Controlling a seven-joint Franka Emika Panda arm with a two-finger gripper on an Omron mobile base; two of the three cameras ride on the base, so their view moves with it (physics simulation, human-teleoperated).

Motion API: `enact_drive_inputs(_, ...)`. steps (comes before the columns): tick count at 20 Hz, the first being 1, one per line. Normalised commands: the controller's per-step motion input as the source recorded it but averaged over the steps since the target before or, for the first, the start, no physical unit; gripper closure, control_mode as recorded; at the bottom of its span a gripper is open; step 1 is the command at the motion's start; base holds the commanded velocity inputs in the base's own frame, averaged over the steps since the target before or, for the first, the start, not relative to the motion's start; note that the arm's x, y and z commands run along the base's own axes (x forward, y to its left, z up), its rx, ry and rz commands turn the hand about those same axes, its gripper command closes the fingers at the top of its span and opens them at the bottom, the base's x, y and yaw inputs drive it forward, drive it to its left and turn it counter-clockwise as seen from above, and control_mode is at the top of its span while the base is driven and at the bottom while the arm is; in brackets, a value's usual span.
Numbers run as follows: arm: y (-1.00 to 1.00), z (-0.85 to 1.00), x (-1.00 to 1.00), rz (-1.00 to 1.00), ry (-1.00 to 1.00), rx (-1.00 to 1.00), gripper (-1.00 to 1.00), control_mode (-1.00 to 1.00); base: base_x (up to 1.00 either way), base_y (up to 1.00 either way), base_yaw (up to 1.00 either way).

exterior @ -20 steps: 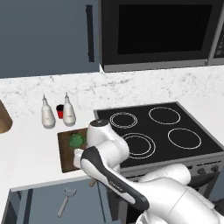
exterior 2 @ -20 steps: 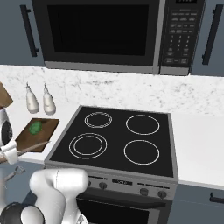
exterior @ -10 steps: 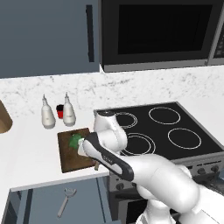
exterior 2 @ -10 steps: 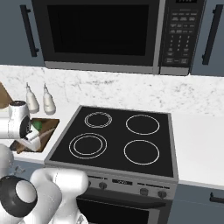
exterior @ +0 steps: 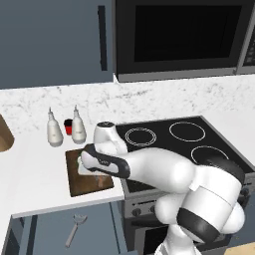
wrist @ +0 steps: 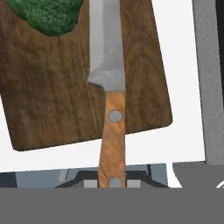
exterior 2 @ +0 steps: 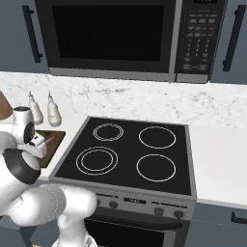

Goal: Place the appropriate cutting tool for cutting the broccoli skin on the cutting board.

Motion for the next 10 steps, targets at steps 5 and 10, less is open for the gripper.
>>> enact_drive_inputs(5,0.1,-0.42,0.36,0.06,0.07,-0.02,1.0,-1.0,0.0,0.0,0.0)
enact_drive_inputs(10,0.0,-0.31,0.4,0.0,0.03,0.0,1.0,-1.0,0.0,0.0,0.0)
